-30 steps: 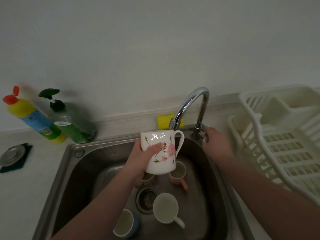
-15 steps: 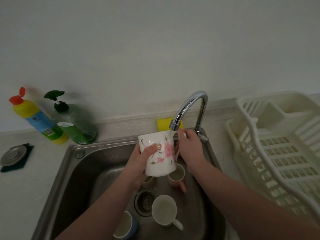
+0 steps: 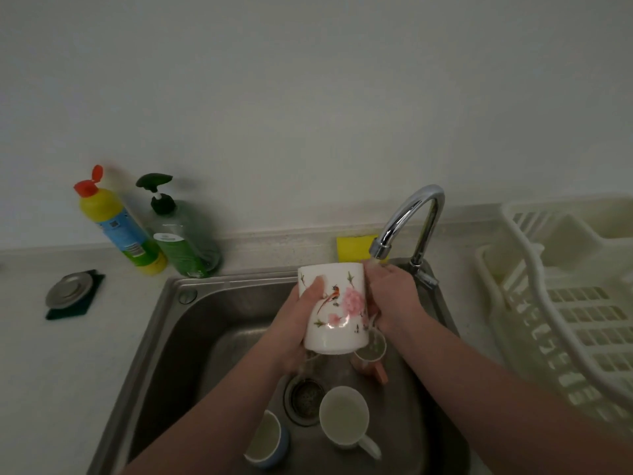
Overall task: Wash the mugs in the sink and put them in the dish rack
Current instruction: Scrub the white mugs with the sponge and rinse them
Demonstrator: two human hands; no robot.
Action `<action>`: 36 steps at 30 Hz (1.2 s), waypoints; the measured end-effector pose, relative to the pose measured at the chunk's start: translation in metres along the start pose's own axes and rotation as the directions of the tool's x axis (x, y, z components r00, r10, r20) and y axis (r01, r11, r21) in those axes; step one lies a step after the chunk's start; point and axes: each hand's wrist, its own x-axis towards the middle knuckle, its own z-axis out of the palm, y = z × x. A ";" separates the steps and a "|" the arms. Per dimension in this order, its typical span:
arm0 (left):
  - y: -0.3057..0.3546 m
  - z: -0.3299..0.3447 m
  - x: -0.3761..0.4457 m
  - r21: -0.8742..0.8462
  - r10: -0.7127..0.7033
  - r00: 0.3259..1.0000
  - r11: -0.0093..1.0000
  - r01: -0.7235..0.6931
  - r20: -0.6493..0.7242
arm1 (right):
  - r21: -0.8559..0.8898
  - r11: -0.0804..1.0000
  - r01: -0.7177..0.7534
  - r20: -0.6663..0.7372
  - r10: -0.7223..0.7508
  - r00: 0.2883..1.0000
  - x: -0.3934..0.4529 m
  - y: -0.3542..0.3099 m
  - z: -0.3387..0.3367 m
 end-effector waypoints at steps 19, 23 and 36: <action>-0.021 0.059 0.037 0.230 0.022 1.000 0.973 -0.017 -0.019 | 0.236 0.972 -0.014 -0.081 0.035 0.996 0.015 0.008 -0.076; -0.014 0.045 0.031 0.332 0.085 0.991 0.936 -0.115 0.104 | 0.257 0.966 -0.011 0.021 0.005 1.000 0.007 0.011 -0.073; 0.001 -0.014 0.002 0.322 0.175 0.972 0.921 -0.218 0.155 | 0.117 0.988 0.100 0.240 -0.126 0.963 -0.010 0.015 -0.031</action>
